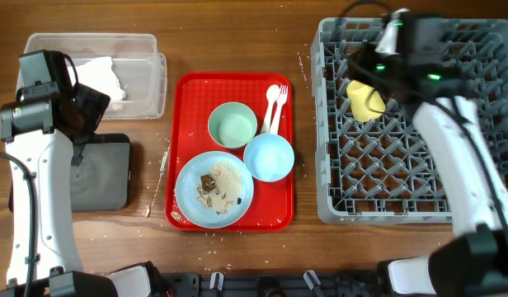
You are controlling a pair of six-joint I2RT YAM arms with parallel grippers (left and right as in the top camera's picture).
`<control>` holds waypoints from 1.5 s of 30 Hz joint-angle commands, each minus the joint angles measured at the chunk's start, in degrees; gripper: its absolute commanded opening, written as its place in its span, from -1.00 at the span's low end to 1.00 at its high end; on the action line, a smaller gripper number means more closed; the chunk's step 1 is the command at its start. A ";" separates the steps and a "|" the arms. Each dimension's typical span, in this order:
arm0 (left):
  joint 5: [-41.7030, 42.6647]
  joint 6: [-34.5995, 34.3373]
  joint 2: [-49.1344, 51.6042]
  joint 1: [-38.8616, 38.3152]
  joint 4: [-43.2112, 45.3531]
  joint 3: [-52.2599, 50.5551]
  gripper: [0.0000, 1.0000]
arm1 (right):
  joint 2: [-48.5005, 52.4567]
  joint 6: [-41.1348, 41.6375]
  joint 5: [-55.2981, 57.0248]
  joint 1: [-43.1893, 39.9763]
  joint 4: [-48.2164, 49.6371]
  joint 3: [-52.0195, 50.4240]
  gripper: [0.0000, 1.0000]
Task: Sort waste into correct bins and load items into the dishwasher rack
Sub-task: 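Lower the yellow cup into the rack and open the right gripper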
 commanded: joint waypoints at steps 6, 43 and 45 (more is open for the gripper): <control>-0.94 -0.76 -0.61 0.22 0.00 0.20 1.00 | 9.97 5.14 11.56 -1.38 -1.36 -0.09 -0.80; -0.94 -0.76 -0.61 0.22 0.00 0.20 1.00 | 10.73 3.52 18.67 2.95 2.54 0.07 -0.91; -0.94 -0.76 -0.61 0.22 0.00 0.20 1.00 | 10.86 4.35 19.08 2.23 0.70 0.07 -0.91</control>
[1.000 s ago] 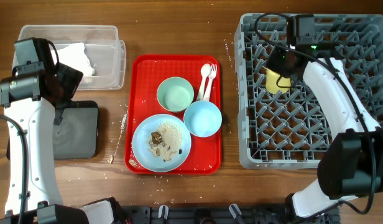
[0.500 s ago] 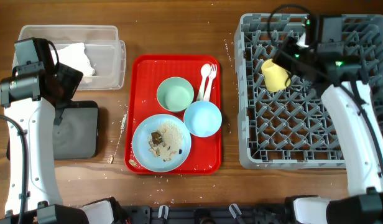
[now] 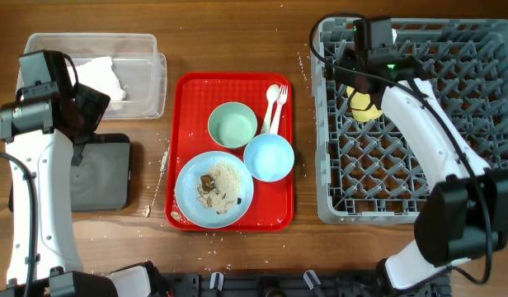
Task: Sort waste into correct bins and load items into the dishwasher rack
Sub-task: 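Lower the yellow cup into the rack and open the right gripper, then reach the right gripper to the pale green bowl and grasp its rim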
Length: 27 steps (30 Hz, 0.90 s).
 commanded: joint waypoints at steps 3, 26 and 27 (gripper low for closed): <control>-0.92 -0.76 -0.61 0.22 0.00 0.20 1.00 | 0.66 2.58 2.36 -2.27 -4.04 0.02 -0.90; -0.94 -0.76 -0.61 0.22 0.00 0.20 1.00 | -17.51 -4.76 -25.46 1.60 -4.48 0.04 -0.21; -0.94 -0.76 -0.61 0.22 0.00 0.20 1.00 | -17.29 -5.42 -25.59 3.76 -2.54 0.04 -0.11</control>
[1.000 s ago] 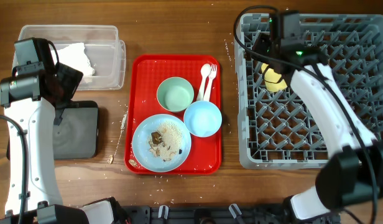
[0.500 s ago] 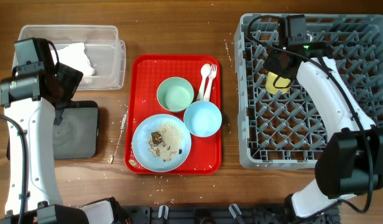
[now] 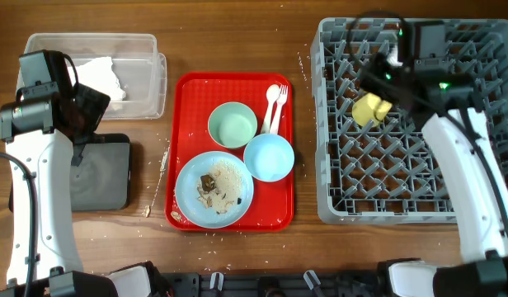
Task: Sort waste into correct bins and load items into the dishwasher rack
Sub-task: 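Reach the right gripper to the pale green bowl and grasp its rim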
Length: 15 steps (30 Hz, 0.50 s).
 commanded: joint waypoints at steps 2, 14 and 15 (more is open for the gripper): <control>-0.94 -0.76 -0.61 0.22 0.07 0.20 1.00 | 0.33 -7.56 -11.13 12.13 8.46 0.15 0.13; -0.96 -0.76 -0.61 0.22 0.07 0.20 1.00 | 28.68 -17.68 -8.52 29.16 -14.10 28.37 0.29; -0.94 -0.76 -0.61 0.22 0.07 0.20 1.00 | 29.53 -17.88 -8.52 29.88 -13.97 28.94 0.29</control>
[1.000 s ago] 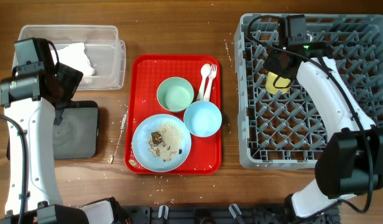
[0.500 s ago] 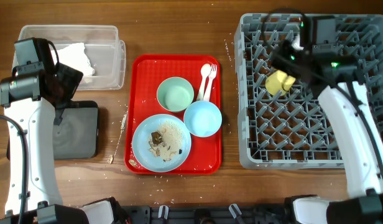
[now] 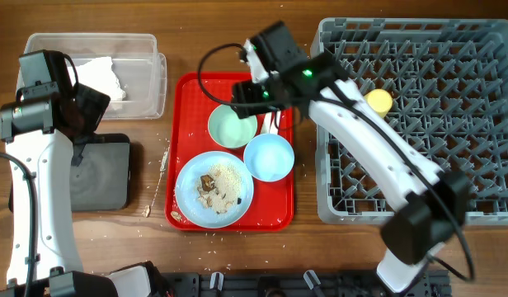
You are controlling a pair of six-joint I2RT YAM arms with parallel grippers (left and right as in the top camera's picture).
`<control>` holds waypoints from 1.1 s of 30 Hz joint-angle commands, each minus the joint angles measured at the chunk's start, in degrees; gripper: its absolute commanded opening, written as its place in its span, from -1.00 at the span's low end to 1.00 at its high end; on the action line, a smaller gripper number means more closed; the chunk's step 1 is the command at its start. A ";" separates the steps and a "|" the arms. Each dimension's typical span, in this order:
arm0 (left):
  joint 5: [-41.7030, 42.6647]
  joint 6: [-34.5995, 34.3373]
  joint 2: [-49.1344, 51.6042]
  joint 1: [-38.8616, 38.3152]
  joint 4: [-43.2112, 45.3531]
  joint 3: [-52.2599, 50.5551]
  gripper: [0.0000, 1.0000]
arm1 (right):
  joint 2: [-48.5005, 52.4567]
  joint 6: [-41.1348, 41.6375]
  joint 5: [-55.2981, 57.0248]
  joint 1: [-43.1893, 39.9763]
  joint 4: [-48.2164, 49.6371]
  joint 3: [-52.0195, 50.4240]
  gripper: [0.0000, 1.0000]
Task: Sort waste into correct bins and load items into the dishwasher rack
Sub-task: 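Reach the right gripper to the pale green bowl and grasp its rim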
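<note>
My right gripper (image 3: 252, 96) hangs over the red tray (image 3: 188, 99), at the far rim of the green bowl (image 3: 230, 129) and over the white fork and spoon (image 3: 275, 115). Its fingers look spread, with nothing between them. A blue bowl (image 3: 268, 157) and a blue plate with food scraps (image 3: 214, 188) lie nearer on the tray. A yellow cup (image 3: 378, 101) sits in the grey dishwasher rack (image 3: 419, 198). My left gripper (image 3: 82, 111) stays at the far left between the clear bin and the black bin, its fingers hidden.
A clear plastic bin (image 3: 147, 82) holding white tissue (image 3: 99, 76) stands at the back left. A black bin (image 3: 101, 173) lies in front of it. Crumbs are scattered on the wood left of the tray.
The right gripper was in the rack at the yellow cup. It is now over the tray by the green bowl, and the cup sits alone in the rack. The left arm is unchanged.
The right gripper was at the yellow cup over the rack's left part in all three earlier moments, shifting a little between them. Now the cup rests in the rack and the gripper is over the tray. The left arm never moved.
</note>
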 commanded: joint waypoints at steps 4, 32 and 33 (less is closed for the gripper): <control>-0.92 -0.76 -0.61 0.22 -0.02 0.20 1.00 | 9.44 -1.53 5.53 7.74 5.05 6.56 0.30; -0.94 -0.76 -0.61 0.22 -0.02 0.20 1.00 | 10.14 -1.42 9.70 10.67 11.58 6.56 0.99; -0.94 -0.76 -0.61 0.22 -0.02 0.20 1.00 | 10.14 -1.40 9.92 10.67 11.56 6.56 0.99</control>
